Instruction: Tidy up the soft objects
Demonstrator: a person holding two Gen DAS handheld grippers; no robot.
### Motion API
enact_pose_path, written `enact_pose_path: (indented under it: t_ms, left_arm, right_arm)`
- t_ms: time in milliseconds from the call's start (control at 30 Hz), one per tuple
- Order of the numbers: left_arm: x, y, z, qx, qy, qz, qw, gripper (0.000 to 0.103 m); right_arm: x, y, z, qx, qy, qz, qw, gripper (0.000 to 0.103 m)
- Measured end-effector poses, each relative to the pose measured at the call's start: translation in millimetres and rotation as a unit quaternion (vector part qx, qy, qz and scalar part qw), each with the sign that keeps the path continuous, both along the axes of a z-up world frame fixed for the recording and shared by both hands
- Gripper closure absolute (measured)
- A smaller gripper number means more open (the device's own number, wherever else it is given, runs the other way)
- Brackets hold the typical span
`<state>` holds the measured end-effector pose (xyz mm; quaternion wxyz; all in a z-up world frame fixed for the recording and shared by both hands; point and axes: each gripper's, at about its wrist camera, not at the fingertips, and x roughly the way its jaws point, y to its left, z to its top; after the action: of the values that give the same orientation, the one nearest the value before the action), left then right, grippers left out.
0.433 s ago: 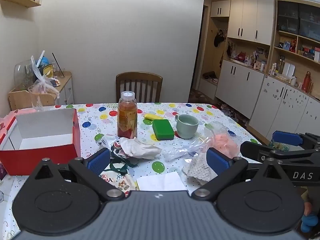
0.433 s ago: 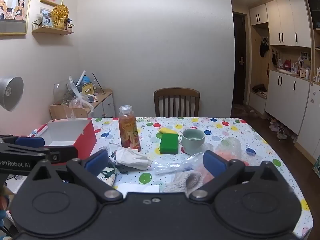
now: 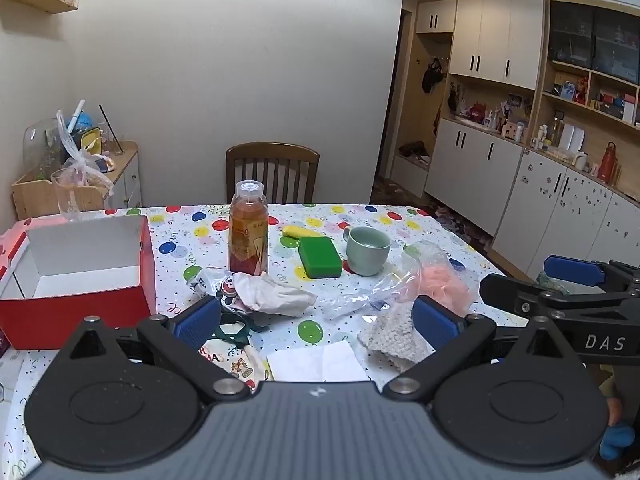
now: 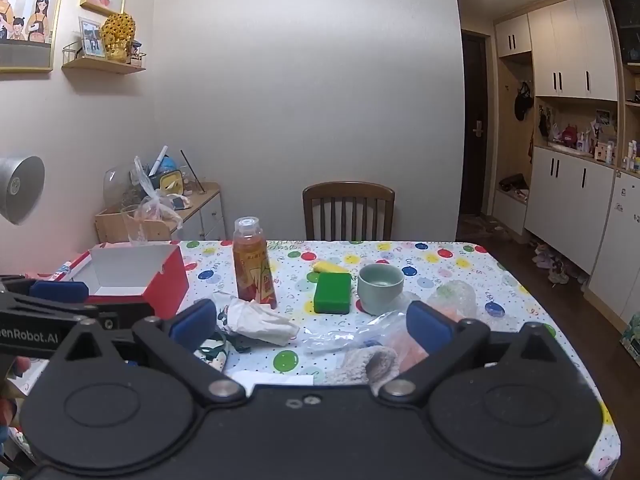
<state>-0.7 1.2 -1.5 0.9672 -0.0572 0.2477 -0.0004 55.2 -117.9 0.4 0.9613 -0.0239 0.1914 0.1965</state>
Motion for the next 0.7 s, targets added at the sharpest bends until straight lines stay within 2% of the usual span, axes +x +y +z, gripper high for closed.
enact_pose_path:
  t_ms: [700]
  left_arm:
    - [-9,-6,4,-0.001,-0.003,-0.017,0.9999,0.000]
  right_arm:
    - [-10,-2,-3,0.000,-0.004,-0.019,1.000,0.002]
